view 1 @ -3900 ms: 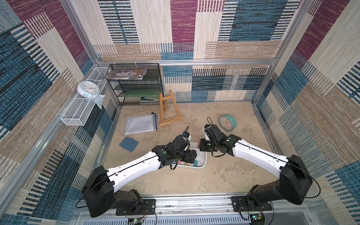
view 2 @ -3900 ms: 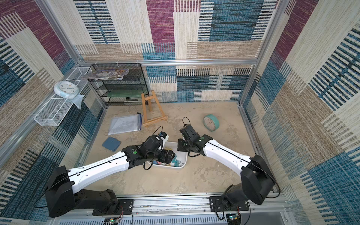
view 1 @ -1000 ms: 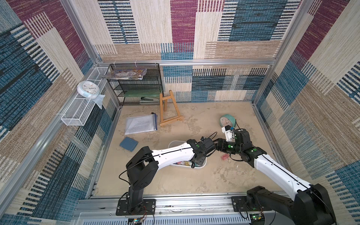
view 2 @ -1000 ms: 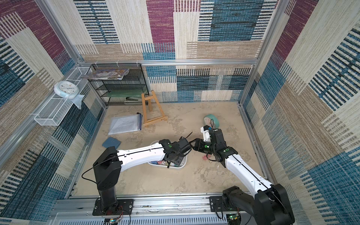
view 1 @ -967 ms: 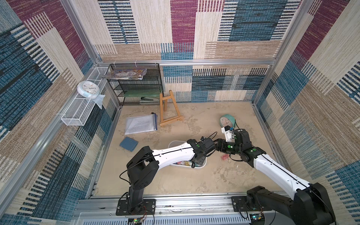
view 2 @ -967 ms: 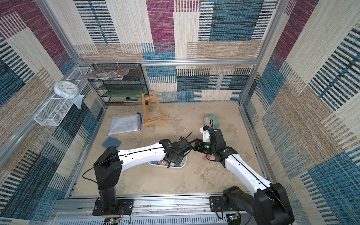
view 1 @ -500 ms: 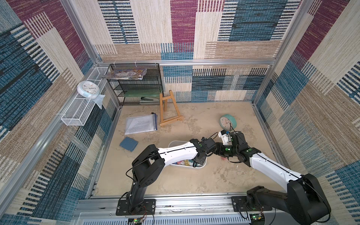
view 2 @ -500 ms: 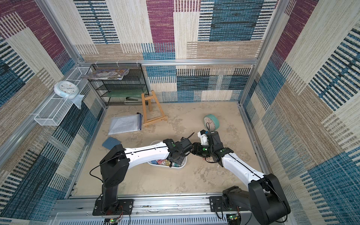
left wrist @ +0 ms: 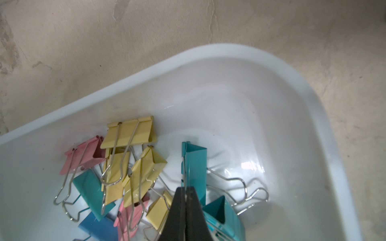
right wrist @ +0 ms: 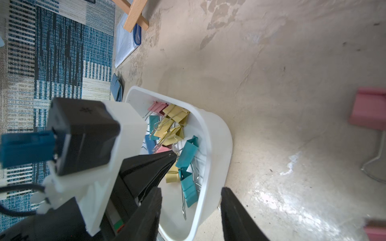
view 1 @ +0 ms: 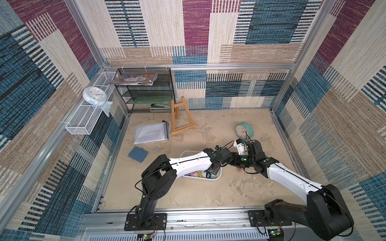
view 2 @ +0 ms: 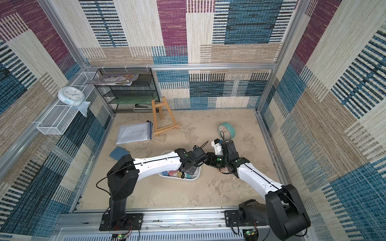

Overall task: Take out the binder clips from the storage box
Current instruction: Pick up the binder clip from the storage box, then place the binder clip at the center of the board.

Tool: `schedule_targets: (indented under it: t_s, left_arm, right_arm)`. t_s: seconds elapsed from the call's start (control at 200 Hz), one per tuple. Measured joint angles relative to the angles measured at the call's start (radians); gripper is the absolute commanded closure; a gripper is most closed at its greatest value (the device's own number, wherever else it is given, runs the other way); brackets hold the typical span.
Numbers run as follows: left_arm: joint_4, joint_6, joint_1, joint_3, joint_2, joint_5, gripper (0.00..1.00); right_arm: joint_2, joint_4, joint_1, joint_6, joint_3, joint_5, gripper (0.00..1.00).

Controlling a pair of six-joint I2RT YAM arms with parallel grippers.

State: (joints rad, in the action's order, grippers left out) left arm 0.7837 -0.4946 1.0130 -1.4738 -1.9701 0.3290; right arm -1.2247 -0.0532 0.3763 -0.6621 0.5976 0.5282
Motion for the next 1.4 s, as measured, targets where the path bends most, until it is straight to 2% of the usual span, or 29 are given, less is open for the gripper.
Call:
schedule_targets:
  t_s: [0.1, 0.831, 1.072, 1.272, 1.397]
  left_arm:
    - [0.001, 0.000, 0.001, 0.000, 0.004, -0.001, 1.00]
    - [-0.031, 0.025, 0.002, -0.012, 0.077, 0.082, 1.00]
    - [-0.063, 0.024, 0.001, 0.067, 0.244, 0.117, 1.00]
    - [-0.048, -0.006, -0.016, 0.204, 0.443, 0.232, 1.00]
    - [0.013, -0.080, -0.047, 0.301, 0.571, 0.306, 1.00]
  right_arm:
    - [0.000, 0.006, 0.003, 0.000, 0.000, 0.007, 0.49]
    - [-0.034, 0.072, 0.051, 0.018, 0.001, 0.082, 0.49]
    - [-0.029, 0.073, 0.098, 0.031, 0.053, 0.105, 0.48]
    - [-0.079, 0.072, 0.166, 0.055, 0.151, 0.101, 0.48]
    - [-0.146, 0.064, 0.221, 0.080, 0.238, 0.091, 0.48]
